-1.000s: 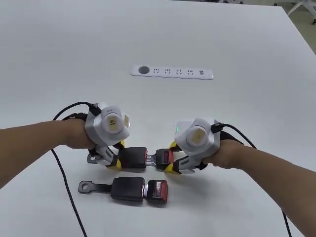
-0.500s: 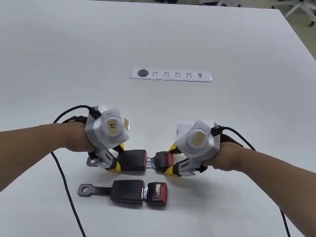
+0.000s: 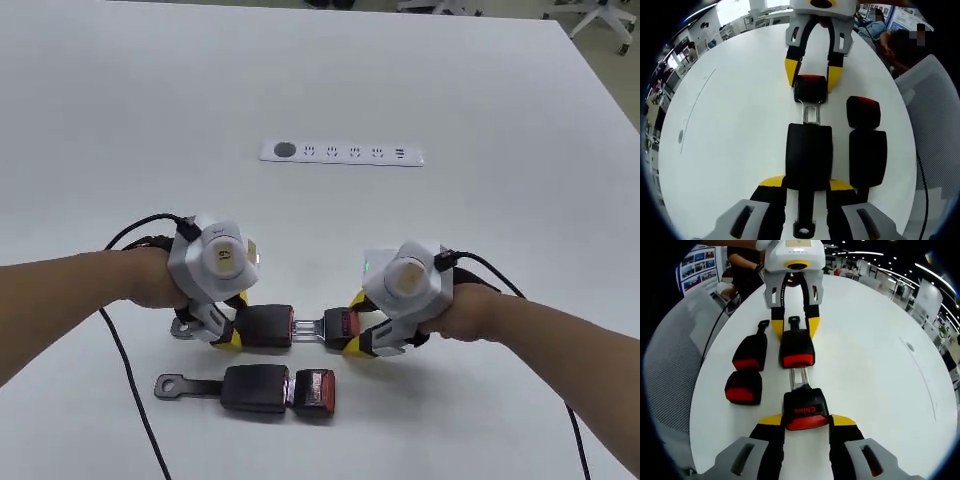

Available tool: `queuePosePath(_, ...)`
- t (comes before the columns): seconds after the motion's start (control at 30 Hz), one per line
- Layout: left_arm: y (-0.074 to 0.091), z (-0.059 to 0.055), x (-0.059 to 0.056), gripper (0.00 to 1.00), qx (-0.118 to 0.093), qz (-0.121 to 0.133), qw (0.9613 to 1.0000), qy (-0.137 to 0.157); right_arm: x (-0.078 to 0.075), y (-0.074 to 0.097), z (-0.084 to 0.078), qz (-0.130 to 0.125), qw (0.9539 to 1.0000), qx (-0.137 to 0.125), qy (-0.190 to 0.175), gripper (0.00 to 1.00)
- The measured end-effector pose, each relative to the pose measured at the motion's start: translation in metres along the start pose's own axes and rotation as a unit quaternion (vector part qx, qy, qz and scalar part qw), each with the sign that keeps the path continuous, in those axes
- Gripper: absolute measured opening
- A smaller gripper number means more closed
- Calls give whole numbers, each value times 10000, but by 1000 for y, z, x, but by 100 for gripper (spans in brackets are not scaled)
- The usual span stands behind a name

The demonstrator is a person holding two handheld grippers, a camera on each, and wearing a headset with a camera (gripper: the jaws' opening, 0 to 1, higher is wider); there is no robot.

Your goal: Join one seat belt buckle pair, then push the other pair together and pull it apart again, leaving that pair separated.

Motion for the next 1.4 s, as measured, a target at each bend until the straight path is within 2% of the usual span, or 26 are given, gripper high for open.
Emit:
queuePosePath(0.83,-1,-2,3,32,30,10,10000,-20,-2,24,-38,-10,9997,220,-133,31)
queuePosePath(1.2,0,-1,2,32,10,5,10000,-46,-5,26,-42,-30,9997,182,-187,32)
queuePosePath(1.4,-1,0,1,32,101,12,9999,-115,-3,28,-43,-90,9995,159,-275,36)
Point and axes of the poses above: the centre of the closed fingertips' face, and the gripper's own axes: y roughly backward along the fingers, x roughly to its left, z roughly out of its top, the point moved 6 cm from there along y, roughly backward along the fingers, and after that the axes turned 4 degrees about x, right-handed, at the moved point
